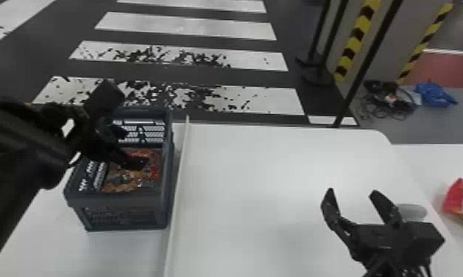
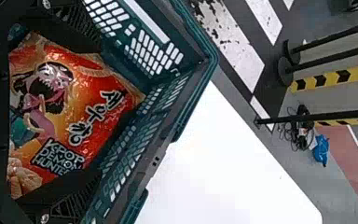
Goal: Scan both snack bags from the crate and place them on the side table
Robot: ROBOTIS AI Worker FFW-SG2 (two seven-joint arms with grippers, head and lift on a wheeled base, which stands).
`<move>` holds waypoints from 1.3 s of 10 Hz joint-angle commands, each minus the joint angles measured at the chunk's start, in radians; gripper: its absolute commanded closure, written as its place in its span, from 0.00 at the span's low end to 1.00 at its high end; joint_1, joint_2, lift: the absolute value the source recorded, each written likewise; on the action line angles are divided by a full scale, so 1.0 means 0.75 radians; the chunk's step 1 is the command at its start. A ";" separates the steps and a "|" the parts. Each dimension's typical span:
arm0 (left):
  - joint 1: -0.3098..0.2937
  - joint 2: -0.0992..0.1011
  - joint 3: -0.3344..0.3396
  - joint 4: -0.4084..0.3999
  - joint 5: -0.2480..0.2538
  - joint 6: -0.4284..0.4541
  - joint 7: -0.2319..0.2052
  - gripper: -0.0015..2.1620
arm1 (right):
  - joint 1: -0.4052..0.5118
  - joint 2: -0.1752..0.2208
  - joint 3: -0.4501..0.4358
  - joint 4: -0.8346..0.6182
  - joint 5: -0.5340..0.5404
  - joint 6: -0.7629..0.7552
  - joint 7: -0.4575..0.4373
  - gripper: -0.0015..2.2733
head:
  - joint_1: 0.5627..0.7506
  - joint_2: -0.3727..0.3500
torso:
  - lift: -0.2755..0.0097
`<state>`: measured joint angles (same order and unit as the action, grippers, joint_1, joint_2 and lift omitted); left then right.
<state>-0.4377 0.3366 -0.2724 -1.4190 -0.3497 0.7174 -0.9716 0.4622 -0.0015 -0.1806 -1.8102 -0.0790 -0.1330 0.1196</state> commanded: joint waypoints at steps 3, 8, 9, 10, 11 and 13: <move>-0.061 -0.103 -0.005 0.211 -0.149 -0.131 -0.024 0.04 | -0.003 0.003 0.000 0.002 -0.009 0.013 0.000 0.03 | 0.70 0.36 | 0.62; -0.120 -0.164 0.009 0.379 -0.229 -0.180 -0.009 0.04 | -0.001 0.003 -0.003 0.008 -0.017 0.013 0.000 0.03 | 0.70 0.34 | 0.62; -0.120 -0.169 0.011 0.395 -0.237 -0.168 -0.005 0.03 | -0.003 0.003 -0.003 0.010 -0.017 0.013 0.000 0.03 | 0.70 0.34 | 0.62; -0.128 -0.175 0.009 0.421 -0.274 -0.172 -0.001 0.03 | -0.003 0.003 -0.003 0.015 -0.017 0.013 0.000 0.03 | 0.70 0.35 | 0.62; -0.134 -0.187 0.003 0.452 -0.327 -0.180 0.001 0.03 | -0.001 0.003 -0.003 0.017 -0.017 0.013 0.000 0.03 | 0.70 0.35 | 0.62; -0.151 -0.199 -0.001 0.505 -0.346 -0.209 0.005 0.03 | -0.003 0.003 -0.003 0.019 -0.017 0.013 0.000 0.03 | 0.70 0.36 | 0.62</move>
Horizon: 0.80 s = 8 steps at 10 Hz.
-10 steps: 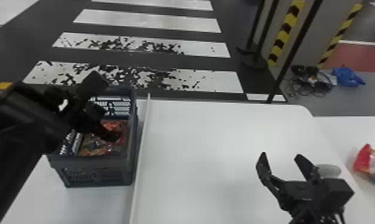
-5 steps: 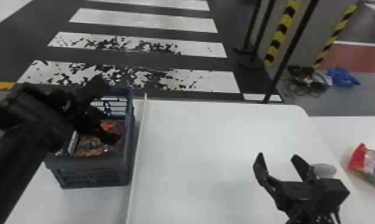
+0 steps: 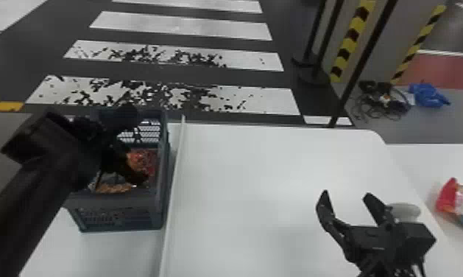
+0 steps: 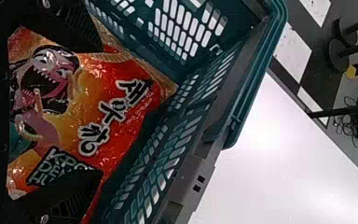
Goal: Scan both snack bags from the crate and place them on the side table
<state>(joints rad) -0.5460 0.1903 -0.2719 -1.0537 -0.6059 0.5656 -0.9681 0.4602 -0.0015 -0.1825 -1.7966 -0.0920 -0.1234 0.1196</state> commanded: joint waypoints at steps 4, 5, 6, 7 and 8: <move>-0.041 -0.037 0.009 0.168 -0.063 -0.129 0.008 0.07 | -0.004 0.003 -0.004 0.019 -0.016 0.000 0.000 0.03 | 0.70 0.36 | 0.62; -0.053 -0.045 0.009 0.198 -0.068 -0.137 0.004 0.12 | -0.004 0.003 -0.004 0.021 -0.018 0.000 0.000 0.03 | 0.70 0.36 | 0.62; -0.070 -0.047 -0.001 0.225 -0.080 -0.158 -0.018 0.24 | -0.004 0.003 -0.006 0.023 -0.022 0.000 0.002 0.03 | 0.70 0.35 | 0.62; -0.074 -0.049 0.001 0.233 -0.088 -0.199 -0.047 0.46 | -0.006 0.003 -0.006 0.025 -0.022 0.000 0.002 0.03 | 0.70 0.35 | 0.62; -0.074 -0.053 0.011 0.231 -0.084 -0.199 -0.030 0.83 | -0.006 0.003 -0.006 0.027 -0.022 0.000 0.000 0.03 | 0.70 0.34 | 0.62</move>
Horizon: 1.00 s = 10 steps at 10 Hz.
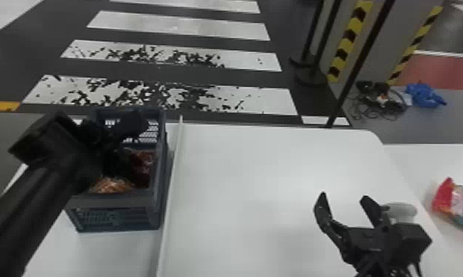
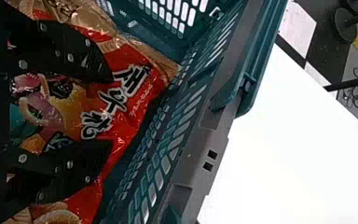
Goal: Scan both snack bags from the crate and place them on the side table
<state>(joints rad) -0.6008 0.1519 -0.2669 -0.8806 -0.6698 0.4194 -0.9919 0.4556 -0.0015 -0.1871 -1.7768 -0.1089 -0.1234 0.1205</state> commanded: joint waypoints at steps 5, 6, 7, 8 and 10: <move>0.067 0.000 0.082 -0.116 -0.001 -0.024 0.034 0.99 | 0.000 0.003 -0.014 0.007 -0.004 0.000 -0.001 0.03 | 0.70 0.34 | 0.62; 0.085 0.000 0.102 -0.180 0.001 -0.008 0.018 0.99 | 0.000 0.003 -0.016 0.007 -0.004 0.000 -0.001 0.03 | 0.70 0.34 | 0.62; 0.108 0.000 0.143 -0.245 -0.005 0.013 -0.007 0.99 | 0.000 0.003 -0.016 0.007 -0.004 0.000 -0.001 0.03 | 0.70 0.33 | 0.62; 0.124 0.000 0.172 -0.311 -0.007 0.041 -0.025 0.99 | 0.000 0.003 -0.016 0.009 -0.004 0.000 -0.001 0.03 | 0.70 0.33 | 0.62; 0.145 0.000 0.207 -0.399 -0.007 0.098 -0.068 0.99 | -0.004 0.003 -0.016 0.011 -0.006 0.000 -0.001 0.03 | 0.70 0.34 | 0.62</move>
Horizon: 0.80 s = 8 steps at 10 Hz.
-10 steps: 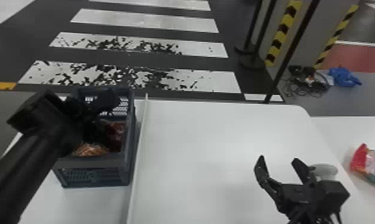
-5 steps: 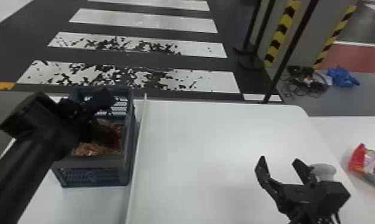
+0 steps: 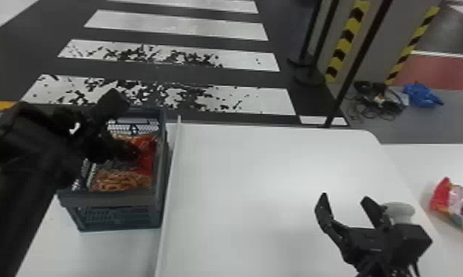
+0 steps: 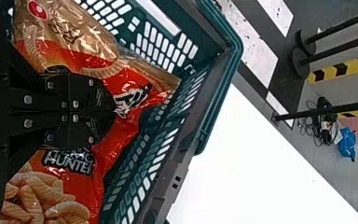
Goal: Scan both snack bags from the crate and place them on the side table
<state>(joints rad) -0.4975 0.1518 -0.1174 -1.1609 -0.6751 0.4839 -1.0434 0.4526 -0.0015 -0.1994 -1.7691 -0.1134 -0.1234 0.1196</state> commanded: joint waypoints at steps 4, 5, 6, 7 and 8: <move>0.064 0.000 0.154 -0.135 0.029 0.012 -0.032 0.99 | -0.008 0.003 0.000 0.007 -0.004 0.000 0.000 0.03 | 0.70 0.36 | 0.62; 0.091 -0.002 0.195 -0.158 0.070 0.012 -0.018 0.99 | -0.010 0.003 0.000 0.007 0.000 0.000 0.000 0.03 | 0.70 0.38 | 0.62; 0.111 -0.002 0.234 -0.172 0.133 0.004 -0.002 0.99 | -0.012 0.003 0.002 0.009 0.002 0.000 0.000 0.03 | 0.70 0.38 | 0.62; 0.134 -0.002 0.283 -0.176 0.190 -0.028 0.007 0.99 | -0.010 0.003 0.004 0.009 0.008 0.000 0.000 0.03 | 0.70 0.39 | 0.62; 0.154 -0.002 0.312 -0.174 0.239 -0.069 0.031 0.99 | -0.010 0.003 0.004 0.009 0.012 0.004 -0.002 0.03 | 0.70 0.40 | 0.62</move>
<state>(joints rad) -0.3907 0.1503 0.1037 -1.2919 -0.5156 0.4463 -1.0211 0.4446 -0.0015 -0.1966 -1.7628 -0.1063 -0.1213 0.1185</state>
